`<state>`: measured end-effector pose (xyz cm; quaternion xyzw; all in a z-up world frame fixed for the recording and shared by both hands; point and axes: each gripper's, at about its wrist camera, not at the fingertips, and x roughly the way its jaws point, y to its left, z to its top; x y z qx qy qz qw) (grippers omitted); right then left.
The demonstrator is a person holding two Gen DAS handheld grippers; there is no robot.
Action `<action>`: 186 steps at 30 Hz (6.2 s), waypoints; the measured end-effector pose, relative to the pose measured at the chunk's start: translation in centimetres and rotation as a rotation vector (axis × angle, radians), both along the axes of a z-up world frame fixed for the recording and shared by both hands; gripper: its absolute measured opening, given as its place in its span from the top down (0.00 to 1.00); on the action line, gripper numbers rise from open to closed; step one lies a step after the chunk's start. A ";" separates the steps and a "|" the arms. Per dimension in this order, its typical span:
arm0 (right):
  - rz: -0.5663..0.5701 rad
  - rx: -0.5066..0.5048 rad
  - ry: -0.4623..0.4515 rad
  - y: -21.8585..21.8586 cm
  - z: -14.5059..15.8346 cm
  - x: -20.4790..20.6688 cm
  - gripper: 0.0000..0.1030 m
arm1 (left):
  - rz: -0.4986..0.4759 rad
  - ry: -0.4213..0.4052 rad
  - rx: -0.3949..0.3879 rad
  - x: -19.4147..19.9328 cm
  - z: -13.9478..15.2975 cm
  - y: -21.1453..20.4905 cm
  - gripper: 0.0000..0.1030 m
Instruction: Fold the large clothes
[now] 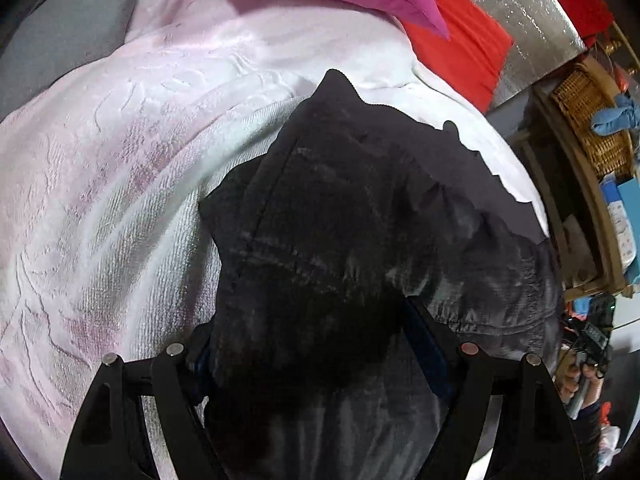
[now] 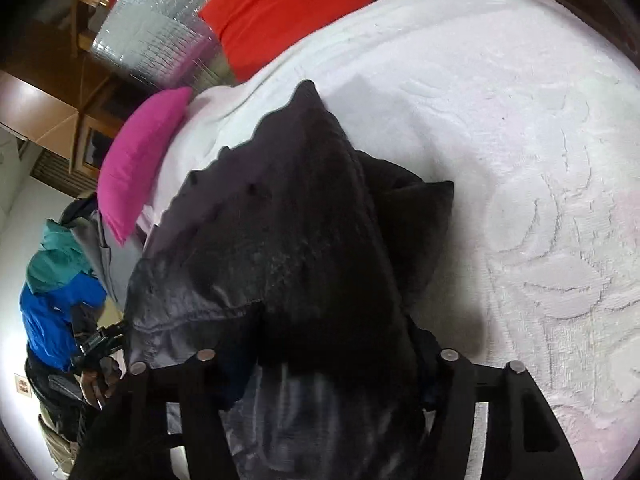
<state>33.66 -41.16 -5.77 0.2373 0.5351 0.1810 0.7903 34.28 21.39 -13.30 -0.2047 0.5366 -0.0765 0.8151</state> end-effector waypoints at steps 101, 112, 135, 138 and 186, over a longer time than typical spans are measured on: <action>0.021 -0.519 -0.371 6.7 5.0 -13.0 0.33 | -0.026 -0.267 0.496 -8.0 2.2 -17.5 0.34; -0.051 -0.475 -0.249 4.9 3.5 -13.3 0.31 | -0.012 -0.191 0.480 -7.5 1.4 -16.8 0.33; 0.074 -0.430 -0.343 12.1 3.3 -19.7 0.23 | -0.079 -0.242 0.540 -11.4 2.5 -21.4 0.29; 0.041 -0.451 -0.385 11.0 4.5 -20.3 0.20 | -0.029 -0.304 0.575 -13.0 3.9 -19.8 0.29; -0.035 -0.446 -0.448 11.5 7.0 -30.4 0.00 | 0.048 -0.334 0.476 -21.1 7.3 -18.6 0.10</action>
